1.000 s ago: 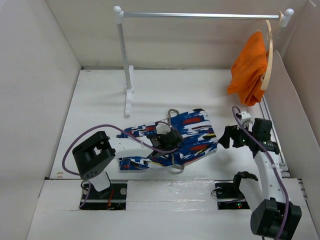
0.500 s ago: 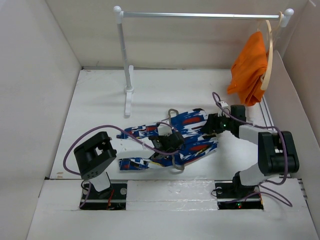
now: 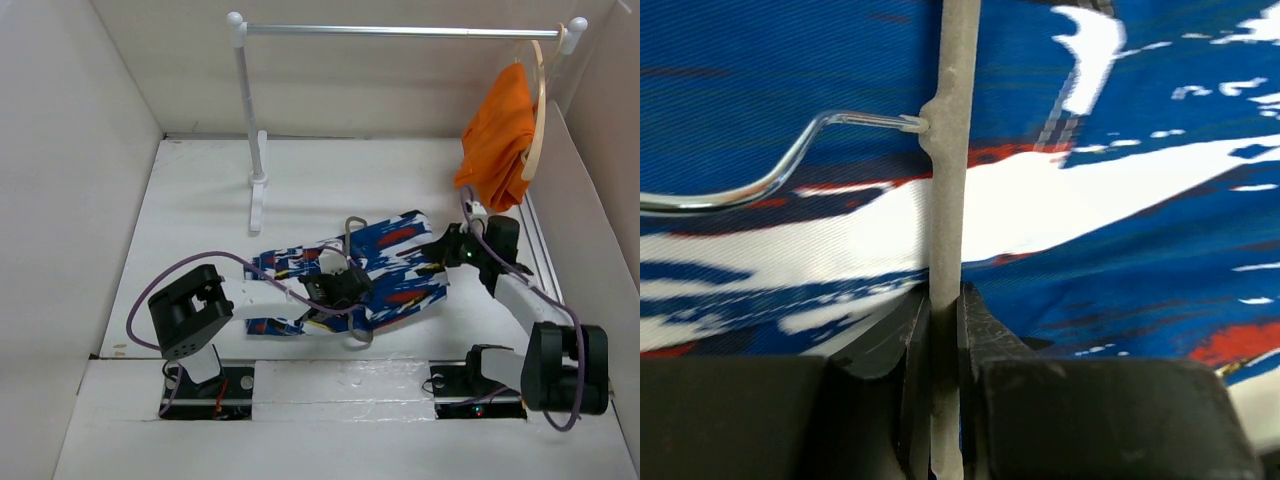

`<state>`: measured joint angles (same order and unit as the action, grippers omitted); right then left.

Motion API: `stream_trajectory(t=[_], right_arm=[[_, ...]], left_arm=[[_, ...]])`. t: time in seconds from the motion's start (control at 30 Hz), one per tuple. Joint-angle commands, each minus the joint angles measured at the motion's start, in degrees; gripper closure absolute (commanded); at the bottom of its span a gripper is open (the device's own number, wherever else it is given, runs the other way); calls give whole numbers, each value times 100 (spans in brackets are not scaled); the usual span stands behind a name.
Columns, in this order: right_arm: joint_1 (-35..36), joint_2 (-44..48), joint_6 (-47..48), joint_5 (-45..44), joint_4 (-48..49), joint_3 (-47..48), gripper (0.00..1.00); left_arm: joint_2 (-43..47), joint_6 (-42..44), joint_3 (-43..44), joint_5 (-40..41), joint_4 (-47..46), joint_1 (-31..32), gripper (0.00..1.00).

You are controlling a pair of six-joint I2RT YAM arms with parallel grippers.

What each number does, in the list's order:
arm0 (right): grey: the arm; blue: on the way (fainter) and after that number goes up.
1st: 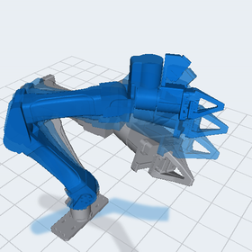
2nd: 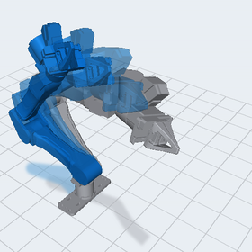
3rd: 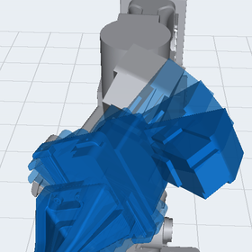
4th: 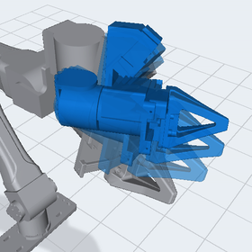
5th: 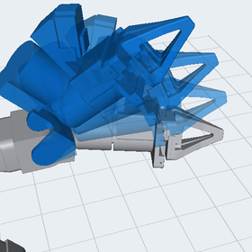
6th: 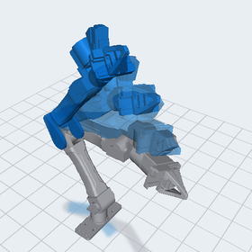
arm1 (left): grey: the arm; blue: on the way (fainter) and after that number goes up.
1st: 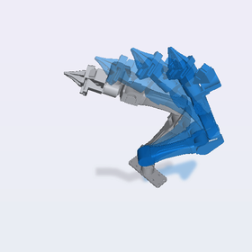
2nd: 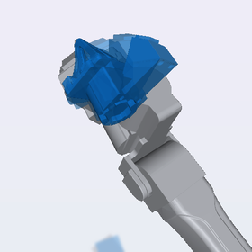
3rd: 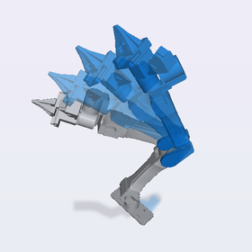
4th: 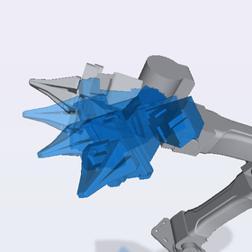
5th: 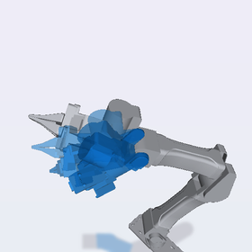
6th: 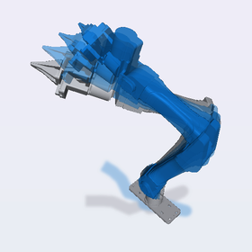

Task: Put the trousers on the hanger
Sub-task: Place trousers on hanger

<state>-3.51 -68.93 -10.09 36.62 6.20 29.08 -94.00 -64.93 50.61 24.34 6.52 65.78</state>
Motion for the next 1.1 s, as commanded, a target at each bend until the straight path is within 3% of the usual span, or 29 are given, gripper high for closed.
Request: stream_trajectory(t=[0.0,0.43,0.6,0.87,1.07], right_arm=[[-870,590,542,-683,-320,63,100],[-2855,721,1878,-7,-1647,159,100],[-2857,1407,1396,170,-1542,-131,100],[-3059,1443,1554,-462,-2061,-34,100],[-2840,1146,1570,-700,-1646,-359,100]], left_arm=[[-5,112,-359,168,1220,-4,100],[-102,217,-262,194,1457,-161,100],[-154,200,-332,176,1500,-162,100],[-40,59,-473,309,1624,-215,100],[22,68,-132,422,1615,-75,100]])
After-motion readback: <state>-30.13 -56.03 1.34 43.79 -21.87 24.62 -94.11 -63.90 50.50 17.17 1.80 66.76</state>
